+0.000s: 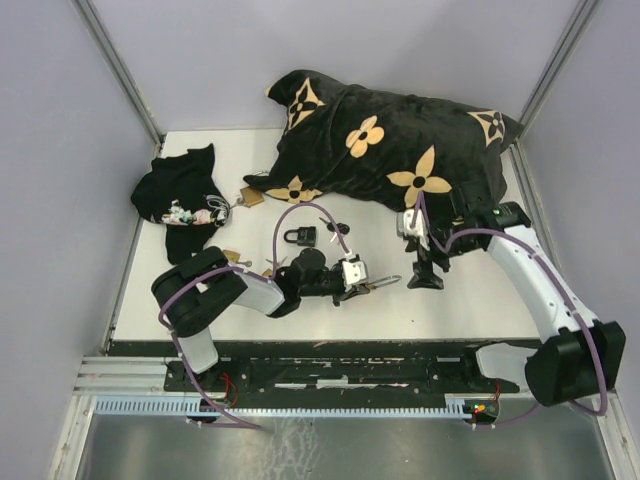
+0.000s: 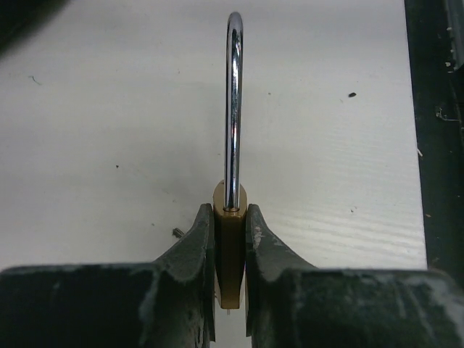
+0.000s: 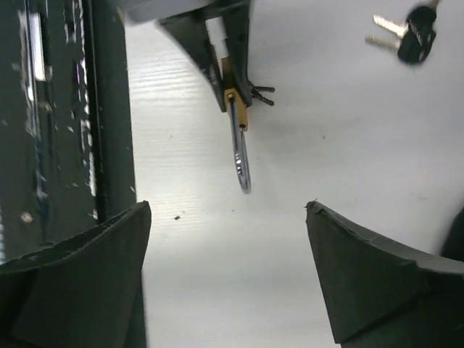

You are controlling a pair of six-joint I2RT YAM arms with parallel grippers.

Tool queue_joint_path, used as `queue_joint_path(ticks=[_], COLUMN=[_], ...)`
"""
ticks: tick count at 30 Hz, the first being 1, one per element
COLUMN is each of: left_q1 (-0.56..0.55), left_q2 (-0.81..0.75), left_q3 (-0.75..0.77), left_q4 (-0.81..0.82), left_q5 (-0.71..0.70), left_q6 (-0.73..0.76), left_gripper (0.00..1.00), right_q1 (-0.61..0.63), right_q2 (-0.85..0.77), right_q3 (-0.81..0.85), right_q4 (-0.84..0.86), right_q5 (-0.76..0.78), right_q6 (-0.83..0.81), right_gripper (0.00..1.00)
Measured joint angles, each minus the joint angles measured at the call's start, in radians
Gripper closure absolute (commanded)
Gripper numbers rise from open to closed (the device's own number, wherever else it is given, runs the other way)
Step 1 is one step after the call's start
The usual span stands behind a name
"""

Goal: Lock with the key
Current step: Pick up the lock from the center of the board, then lock the lock.

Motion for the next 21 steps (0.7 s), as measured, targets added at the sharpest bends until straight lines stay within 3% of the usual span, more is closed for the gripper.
queue_joint_path(ticks=[4,12,14,21], left_q1=[0.021,0.020,0.020,0.020], left_q2=[-0.021,-0.027,-0.027,-0.027], left_q3=[-0.043,-0.119,-0.127,-0.146], left_q4=[0.027,0.142,0.154,0.186], left_q5=[0.031,0.055,0.055,0.052], left_q6=[-0.047,-0.098,-0.102,-0.103], left_gripper=[0.97,0.97,0.97,0.97], right_q1=[0.003,0.016,0.025,0.090], right_q2=[-0.083,0.097,0.121,0.188], right_q3=[-0.142,-0.173,-0.173,-0.173], right_q4=[-0.033,0.101,0.144,0.201], right_q5=[-0.072,-0.083,-0.083,-0.084], right_q6=[-0.333,-0.402,-0.389,-0.341], right_gripper=[0.04,0.24,0.32,0.76])
